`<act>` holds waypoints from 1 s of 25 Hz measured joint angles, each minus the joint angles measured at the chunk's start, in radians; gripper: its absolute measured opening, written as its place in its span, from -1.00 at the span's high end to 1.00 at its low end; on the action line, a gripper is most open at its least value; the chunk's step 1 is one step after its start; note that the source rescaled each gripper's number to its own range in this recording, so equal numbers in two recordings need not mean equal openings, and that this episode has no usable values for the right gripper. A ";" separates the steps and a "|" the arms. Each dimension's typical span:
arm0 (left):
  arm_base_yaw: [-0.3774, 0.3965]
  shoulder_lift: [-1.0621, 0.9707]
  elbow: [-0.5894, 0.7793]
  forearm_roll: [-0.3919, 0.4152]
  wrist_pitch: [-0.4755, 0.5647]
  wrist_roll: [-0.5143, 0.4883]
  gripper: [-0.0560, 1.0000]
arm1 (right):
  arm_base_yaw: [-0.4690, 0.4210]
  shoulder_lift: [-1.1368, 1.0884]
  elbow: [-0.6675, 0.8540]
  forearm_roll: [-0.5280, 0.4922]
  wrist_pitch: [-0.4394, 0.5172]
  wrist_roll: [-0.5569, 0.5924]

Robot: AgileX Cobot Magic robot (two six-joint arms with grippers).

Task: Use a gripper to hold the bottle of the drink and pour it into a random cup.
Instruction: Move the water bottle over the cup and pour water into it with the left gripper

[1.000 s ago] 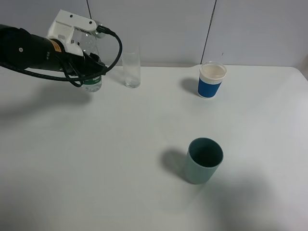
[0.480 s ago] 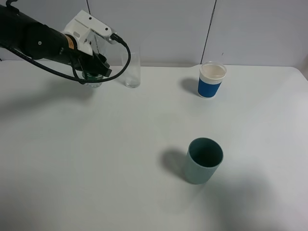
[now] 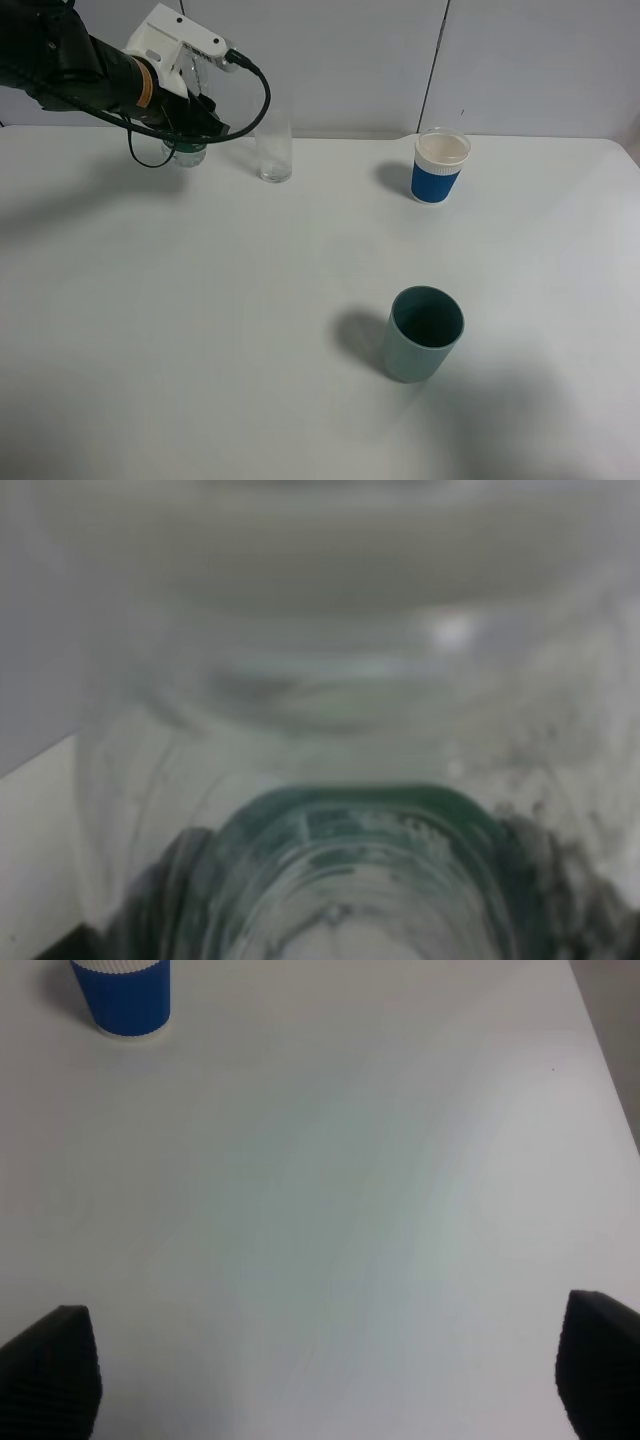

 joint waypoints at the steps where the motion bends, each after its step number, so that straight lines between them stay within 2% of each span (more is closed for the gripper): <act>1: 0.000 0.000 0.000 0.066 0.002 -0.086 0.89 | 0.000 0.000 0.000 0.000 0.000 0.000; 3: 0.000 0.000 0.000 0.160 0.003 -0.244 0.89 | 0.000 0.000 0.000 0.000 0.000 0.000; 5: 0.000 0.000 0.000 0.220 0.003 -0.317 0.89 | 0.000 0.000 0.000 0.000 0.000 0.000; 12: 0.000 0.000 0.000 0.274 0.015 -0.362 0.89 | 0.000 0.000 0.000 0.000 0.000 0.000; 15: 0.000 0.006 0.000 0.362 0.036 -0.424 0.89 | 0.000 0.000 0.000 0.000 0.000 0.000; 22: -0.011 0.014 0.000 0.612 0.122 -0.671 0.89 | 0.000 0.000 0.000 0.000 0.000 0.000; 25: -0.042 0.014 0.000 0.644 0.180 -0.692 0.89 | 0.000 0.000 0.000 0.000 0.000 0.000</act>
